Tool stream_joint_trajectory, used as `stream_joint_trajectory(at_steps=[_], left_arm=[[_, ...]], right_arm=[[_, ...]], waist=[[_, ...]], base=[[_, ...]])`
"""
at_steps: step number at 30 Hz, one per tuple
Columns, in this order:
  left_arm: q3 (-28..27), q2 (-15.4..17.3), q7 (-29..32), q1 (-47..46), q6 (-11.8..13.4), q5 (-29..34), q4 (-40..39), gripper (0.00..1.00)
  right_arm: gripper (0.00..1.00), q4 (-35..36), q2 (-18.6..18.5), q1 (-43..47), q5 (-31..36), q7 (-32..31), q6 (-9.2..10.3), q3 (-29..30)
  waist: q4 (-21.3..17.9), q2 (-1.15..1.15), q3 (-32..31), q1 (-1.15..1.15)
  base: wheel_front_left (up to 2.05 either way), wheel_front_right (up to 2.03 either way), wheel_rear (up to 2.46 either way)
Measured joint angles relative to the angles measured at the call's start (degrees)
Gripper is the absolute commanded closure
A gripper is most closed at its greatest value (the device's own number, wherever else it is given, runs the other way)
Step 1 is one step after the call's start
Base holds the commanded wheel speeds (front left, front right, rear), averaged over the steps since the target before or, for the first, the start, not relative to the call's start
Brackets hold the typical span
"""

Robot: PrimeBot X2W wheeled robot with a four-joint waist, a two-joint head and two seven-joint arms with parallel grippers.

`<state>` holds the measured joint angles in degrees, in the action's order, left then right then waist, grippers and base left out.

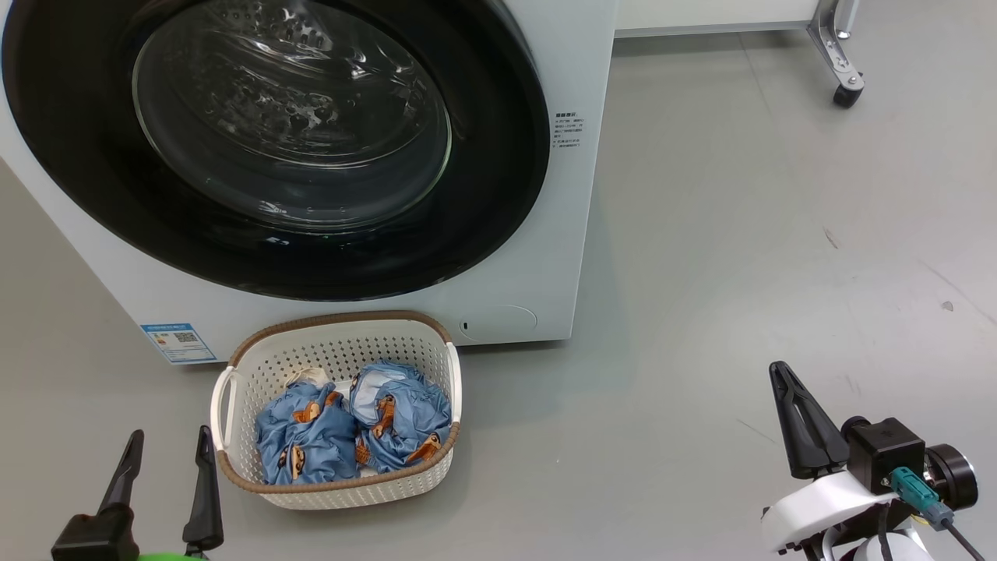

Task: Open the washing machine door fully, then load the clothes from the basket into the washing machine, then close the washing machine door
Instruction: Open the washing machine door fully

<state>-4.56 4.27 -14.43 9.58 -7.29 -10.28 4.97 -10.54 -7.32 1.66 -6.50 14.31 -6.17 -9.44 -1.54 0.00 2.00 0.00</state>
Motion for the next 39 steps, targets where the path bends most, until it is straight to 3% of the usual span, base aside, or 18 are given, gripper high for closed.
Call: stream_joint_trajectory(at_steps=[5, 7, 12, 17, 24, 31, 39], left_arm=[[0.4, 0.0, 0.0, 0.0, 0.0, 0.0, 0.0, 0.0], [0.4, 0.0, 0.0, 0.0, 0.0, 0.0, -0.1, 0.0], [0.3, 0.0, 0.0, 0.0, 0.0, -0.4, -0.3, 0.0], [0.5, -0.1, 0.0, 0.0, 0.0, -0.5, -1.1, 0.0], [3.5, 0.4, 0.0, -0.2, 0.0, -0.5, -2.1, 0.0], [5.1, 0.6, 0.0, -1.7, 0.0, -1.4, -2.9, 0.0], [9.7, 0.5, 0.0, -4.1, 0.0, -1.9, -4.2, 0.0]], right_arm=[[1.0, 0.0, 0.4, 0.0, -0.8, 0.0, -0.29, 0.4], [1.0, 0.2, 2.2, 0.0, -3.9, 0.0, -0.3, 2.3], [1.0, 0.0, 7.1, 0.2, -21.9, 0.0, -0.53, 9.6], [1.0, -3.1, 6.4, -0.6, -40.9, 0.0, -0.83, 18.3], [1.0, -7.4, 5.4, -9.0, -60.3, 0.2, -0.82, 19.8], [1.0, -5.8, 5.3, -15.4, -79.2, -3.4, -0.82, 23.7], [1.0, -3.6, 3.8, -22.3, -84.6, -9.9, -0.82, 25.8]], waist=[[0.1, 0.0, 0.0, 0.0], [0.2, 0.0, 0.0, 0.0], [0.4, 0.0, 0.3, 0.0], [0.4, 0.0, 1.2, 0.0], [1.4, 0.0, 3.2, 0.0], [3.5, 0.0, 6.3, 0.0], [6.2, 0.0, 10.0, 0.0]], base=[[0.0, 0.0, 0.0], [0.0, 0.0, 0.0], [0.0, 0.0, 0.0], [0.0, 0.0, 0.0], [0.0, 0.0, 0.0], [0.0, 0.0, 0.0], [0.0, 0.0, 0.0]])
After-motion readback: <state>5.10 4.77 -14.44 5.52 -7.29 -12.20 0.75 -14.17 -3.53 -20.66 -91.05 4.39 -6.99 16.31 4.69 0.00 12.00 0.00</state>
